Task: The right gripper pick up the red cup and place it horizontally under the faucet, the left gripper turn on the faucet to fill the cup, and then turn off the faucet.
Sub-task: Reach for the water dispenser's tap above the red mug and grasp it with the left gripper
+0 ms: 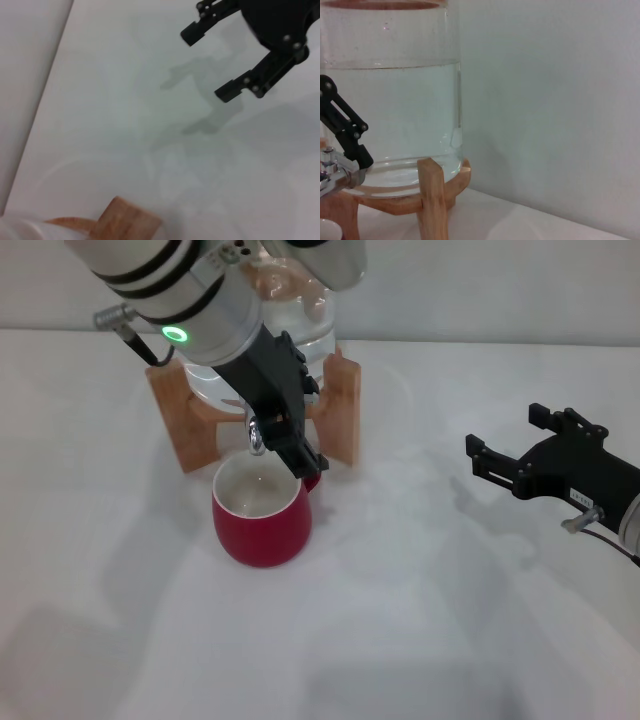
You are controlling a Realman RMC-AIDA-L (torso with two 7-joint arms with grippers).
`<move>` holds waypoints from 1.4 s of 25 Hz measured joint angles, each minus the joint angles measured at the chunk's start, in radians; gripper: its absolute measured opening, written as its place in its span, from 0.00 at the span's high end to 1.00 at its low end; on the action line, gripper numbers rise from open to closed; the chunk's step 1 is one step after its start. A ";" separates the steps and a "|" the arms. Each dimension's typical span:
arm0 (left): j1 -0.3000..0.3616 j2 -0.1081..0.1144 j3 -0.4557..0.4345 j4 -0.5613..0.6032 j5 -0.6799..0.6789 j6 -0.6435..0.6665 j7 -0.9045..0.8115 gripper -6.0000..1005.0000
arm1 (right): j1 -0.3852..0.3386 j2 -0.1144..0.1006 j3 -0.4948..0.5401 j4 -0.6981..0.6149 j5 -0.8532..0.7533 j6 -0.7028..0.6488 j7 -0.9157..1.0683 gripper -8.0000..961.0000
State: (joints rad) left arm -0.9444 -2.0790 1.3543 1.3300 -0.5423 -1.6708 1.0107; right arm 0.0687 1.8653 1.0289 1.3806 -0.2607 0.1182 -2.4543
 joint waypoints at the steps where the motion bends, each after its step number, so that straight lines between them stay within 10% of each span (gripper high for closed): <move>1: 0.000 0.000 0.006 0.001 -0.004 0.000 -0.002 0.11 | 0.000 0.000 0.000 0.000 0.000 0.000 0.000 0.10; 35: -0.001 -0.001 0.019 0.060 -0.039 -0.091 -0.041 0.11 | -0.003 -0.006 -0.004 -0.004 -0.002 0.014 0.000 0.10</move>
State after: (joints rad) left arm -0.9451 -2.0801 1.3729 1.3897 -0.5812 -1.7621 0.9700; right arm 0.0660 1.8591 1.0248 1.3769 -0.2624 0.1319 -2.4544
